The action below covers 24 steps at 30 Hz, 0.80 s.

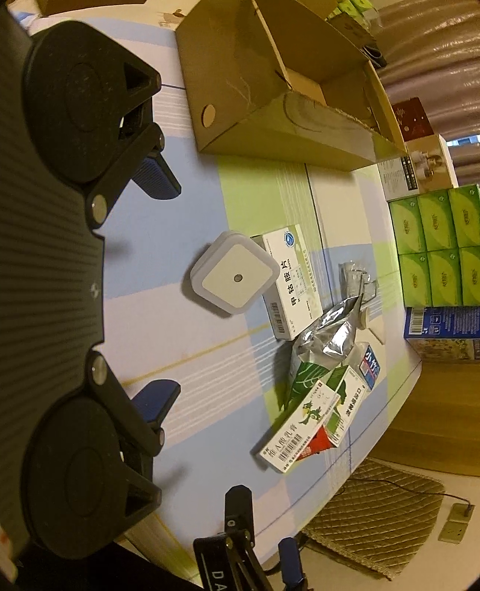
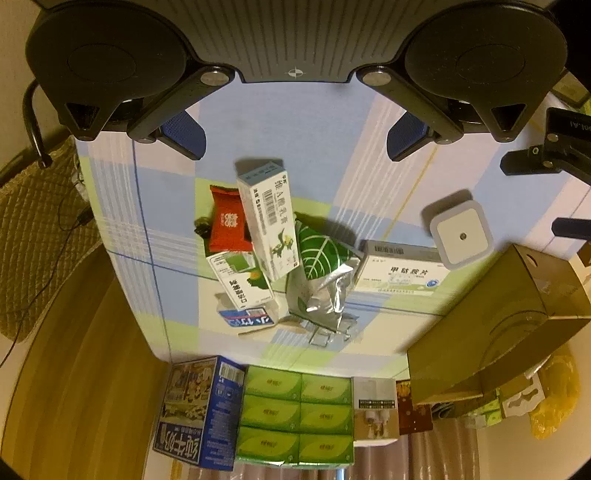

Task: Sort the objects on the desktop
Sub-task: 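Move both tools toward the white night-light and white ointment box, then grasp the night-light with the left tool while the right tool grasps the ointment box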

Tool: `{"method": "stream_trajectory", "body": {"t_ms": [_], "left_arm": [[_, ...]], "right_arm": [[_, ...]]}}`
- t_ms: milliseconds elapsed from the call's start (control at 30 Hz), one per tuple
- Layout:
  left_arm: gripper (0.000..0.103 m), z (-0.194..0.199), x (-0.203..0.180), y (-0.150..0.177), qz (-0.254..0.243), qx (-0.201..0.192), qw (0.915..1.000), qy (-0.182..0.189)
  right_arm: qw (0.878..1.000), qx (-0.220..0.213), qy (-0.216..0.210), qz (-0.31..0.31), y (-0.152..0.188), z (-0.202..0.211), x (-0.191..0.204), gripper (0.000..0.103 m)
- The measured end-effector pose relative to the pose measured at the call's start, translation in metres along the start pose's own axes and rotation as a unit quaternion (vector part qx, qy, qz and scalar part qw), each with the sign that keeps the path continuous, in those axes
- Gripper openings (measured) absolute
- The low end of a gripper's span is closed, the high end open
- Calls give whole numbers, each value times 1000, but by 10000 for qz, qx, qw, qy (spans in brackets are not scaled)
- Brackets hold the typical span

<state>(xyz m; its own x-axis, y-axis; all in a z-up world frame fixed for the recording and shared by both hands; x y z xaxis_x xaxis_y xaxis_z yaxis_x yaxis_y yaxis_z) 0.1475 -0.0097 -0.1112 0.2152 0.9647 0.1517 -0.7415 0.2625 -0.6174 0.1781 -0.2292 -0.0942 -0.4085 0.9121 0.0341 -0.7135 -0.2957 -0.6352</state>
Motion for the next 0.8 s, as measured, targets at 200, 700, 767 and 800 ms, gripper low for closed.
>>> {"method": "stream_trajectory", "body": {"t_ms": [200,700,767,800], "left_arm": [[102,-15,1,-4,-96,19,9999,32],[102,-45,0,-13,-512,-157,9985,55],[102,-49,-2,-13,-618,-211,9978,78],[102,-51,-3,-14,-677,-226,9974,75]], "right_arm": [[9999,97,29,-13,0,-17,-6,101],[9998,44,120,148,-9,-48,-17,101],[9997,33,161,187,-10,-52,-17,101],[9996,35,178,217,-10,-54,-17,101]]}}
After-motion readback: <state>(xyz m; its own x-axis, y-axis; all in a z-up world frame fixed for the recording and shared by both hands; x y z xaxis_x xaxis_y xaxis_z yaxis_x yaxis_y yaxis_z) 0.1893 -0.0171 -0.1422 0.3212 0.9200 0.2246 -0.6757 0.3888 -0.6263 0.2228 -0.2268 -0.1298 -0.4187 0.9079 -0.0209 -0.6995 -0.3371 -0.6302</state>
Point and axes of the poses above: each gripper's, at about its wrist camera, not at the fingertips, and z roughly against the way its jaws point, x to its left, y to its underside, the point moved 7 cm from there along -z, roughly the way its jaws point, and after that the axes turned 6 degrees about -y, right-handed, at the moved point
